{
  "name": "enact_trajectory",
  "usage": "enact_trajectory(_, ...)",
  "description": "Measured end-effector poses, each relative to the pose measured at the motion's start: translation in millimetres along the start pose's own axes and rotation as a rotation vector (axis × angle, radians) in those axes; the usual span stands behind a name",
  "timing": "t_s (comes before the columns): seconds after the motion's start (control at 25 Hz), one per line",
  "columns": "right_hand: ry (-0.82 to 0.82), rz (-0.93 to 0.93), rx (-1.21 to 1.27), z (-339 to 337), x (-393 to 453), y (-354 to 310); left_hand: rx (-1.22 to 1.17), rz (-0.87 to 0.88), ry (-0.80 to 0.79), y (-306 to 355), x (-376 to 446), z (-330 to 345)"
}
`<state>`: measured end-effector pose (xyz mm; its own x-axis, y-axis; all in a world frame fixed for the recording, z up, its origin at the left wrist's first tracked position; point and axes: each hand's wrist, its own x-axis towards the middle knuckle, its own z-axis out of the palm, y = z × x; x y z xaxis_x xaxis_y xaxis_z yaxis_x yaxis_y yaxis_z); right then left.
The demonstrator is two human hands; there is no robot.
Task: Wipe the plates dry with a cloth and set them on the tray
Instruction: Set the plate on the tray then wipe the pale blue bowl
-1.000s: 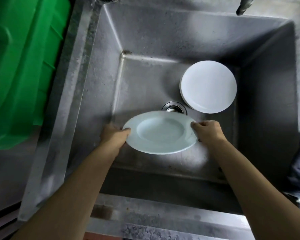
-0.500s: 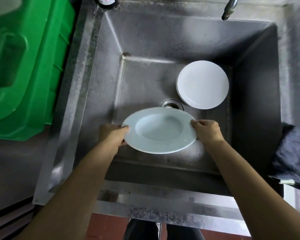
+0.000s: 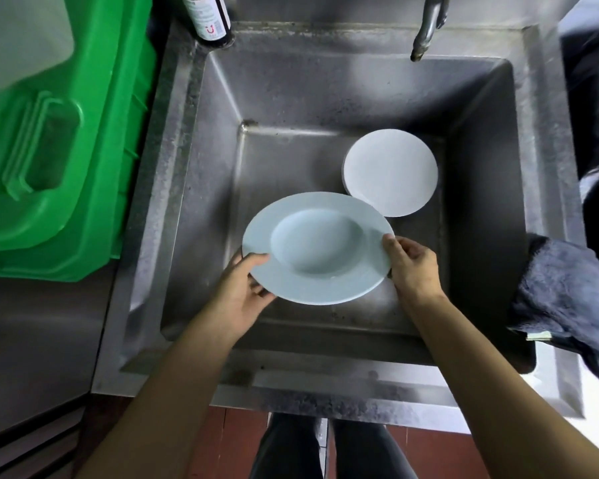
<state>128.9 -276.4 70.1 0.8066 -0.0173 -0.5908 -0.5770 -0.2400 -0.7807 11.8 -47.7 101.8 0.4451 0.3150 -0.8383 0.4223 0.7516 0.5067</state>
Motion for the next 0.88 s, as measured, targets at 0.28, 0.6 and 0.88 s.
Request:
enact_trajectory(0.28, -0.031, -0.035, 0.124, -23.7, -31.8, -7.0, -0.21, 0.03, -0.433, -10.2, -46.9, 25.7)
enact_trajectory(0.6, -0.038, -0.088, 0.085, -70.8, -69.9, -29.8, -0.075, 0.124, -0.26, 2.7, -85.7, 68.6)
enact_trajectory(0.88, 0.577, -0.352, -0.707, -158.3, -71.2, -27.1, 0.086, 0.186, -0.254, 13.7, -116.7, 90.5)
